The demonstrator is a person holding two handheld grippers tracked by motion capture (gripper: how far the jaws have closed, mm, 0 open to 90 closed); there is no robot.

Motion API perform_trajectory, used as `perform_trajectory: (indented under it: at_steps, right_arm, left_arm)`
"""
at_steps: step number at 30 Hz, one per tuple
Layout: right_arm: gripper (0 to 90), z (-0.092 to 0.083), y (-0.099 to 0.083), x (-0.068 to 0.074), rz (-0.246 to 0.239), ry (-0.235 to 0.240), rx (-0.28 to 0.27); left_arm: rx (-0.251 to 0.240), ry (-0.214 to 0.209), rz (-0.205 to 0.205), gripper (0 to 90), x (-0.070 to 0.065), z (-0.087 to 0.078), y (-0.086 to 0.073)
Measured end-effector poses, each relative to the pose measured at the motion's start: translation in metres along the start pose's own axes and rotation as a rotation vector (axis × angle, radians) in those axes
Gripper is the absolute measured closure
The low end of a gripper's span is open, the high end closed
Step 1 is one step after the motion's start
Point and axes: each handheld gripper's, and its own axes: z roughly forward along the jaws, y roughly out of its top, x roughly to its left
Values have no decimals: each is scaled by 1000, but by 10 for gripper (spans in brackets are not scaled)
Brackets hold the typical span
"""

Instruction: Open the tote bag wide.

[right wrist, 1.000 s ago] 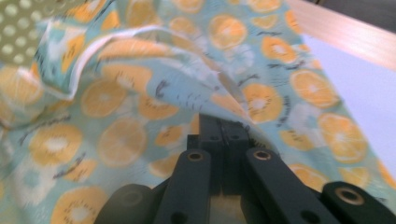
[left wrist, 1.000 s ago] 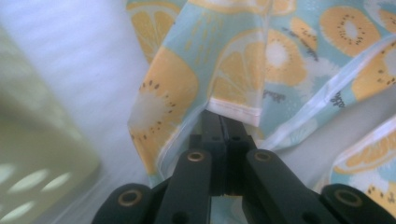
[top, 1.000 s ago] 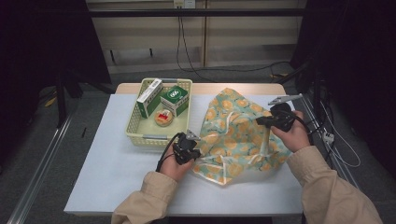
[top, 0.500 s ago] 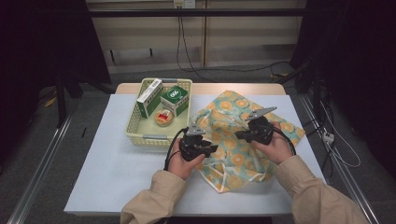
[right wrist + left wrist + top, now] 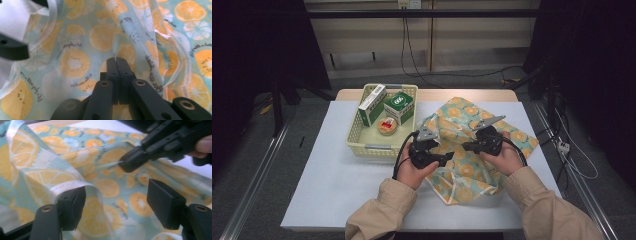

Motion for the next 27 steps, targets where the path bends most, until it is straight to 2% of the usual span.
perform_trajectory:
  at_steps: [5,9,13,15,17,20,22,24,27]
  right_arm:
    - [900,3,-8,-1,3,20,2]
    - [900,3,-14,-2,13,22,18]
    - [899,0,-18,-5,25,21,8]
    - [874,-2,-21,-8,37,8,6]
    - [772,-3,-21,-9,32,-22,8]
    - [664,-3,-18,-3,-10,-20,0]
    - [551,1,-13,5,-28,-24,-2]
    - [481,8,-10,12,-54,-43,1]
    - [408,25,-9,17,-80,-75,42]
  left_arm:
    - [58,68,-34,329,7,0,-10]
    - [83,115,-58,437,12,2,-19]
    - [116,149,-78,709,16,4,-25]
    - [141,148,-90,838,18,5,-28]
    - [153,151,-104,900,20,5,-30]
    - [161,141,-117,900,20,4,-31]
    - [164,144,-118,900,20,3,-32]
    - [163,135,-119,900,20,1,-32]
    - [157,132,-119,900,19,-2,-33]
